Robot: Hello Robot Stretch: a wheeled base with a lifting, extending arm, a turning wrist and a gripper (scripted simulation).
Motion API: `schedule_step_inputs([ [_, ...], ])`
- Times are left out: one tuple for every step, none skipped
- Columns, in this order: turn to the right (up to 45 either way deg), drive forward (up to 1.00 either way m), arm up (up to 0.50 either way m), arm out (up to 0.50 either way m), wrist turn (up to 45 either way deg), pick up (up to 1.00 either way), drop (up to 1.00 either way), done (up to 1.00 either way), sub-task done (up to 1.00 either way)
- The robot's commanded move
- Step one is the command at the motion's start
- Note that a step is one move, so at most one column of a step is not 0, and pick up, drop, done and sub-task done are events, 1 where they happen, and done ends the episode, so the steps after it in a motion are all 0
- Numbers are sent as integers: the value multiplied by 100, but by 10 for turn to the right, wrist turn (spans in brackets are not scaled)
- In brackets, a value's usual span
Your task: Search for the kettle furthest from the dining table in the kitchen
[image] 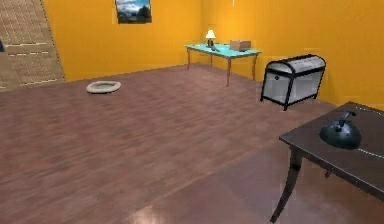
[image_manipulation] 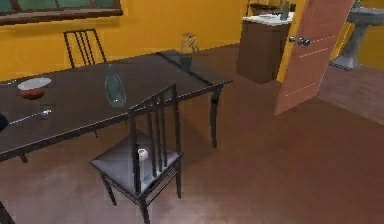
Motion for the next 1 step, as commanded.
schedule_step_inputs([
  [0, 35, 0, 0, 0, 0, 0, 0, 0],
])
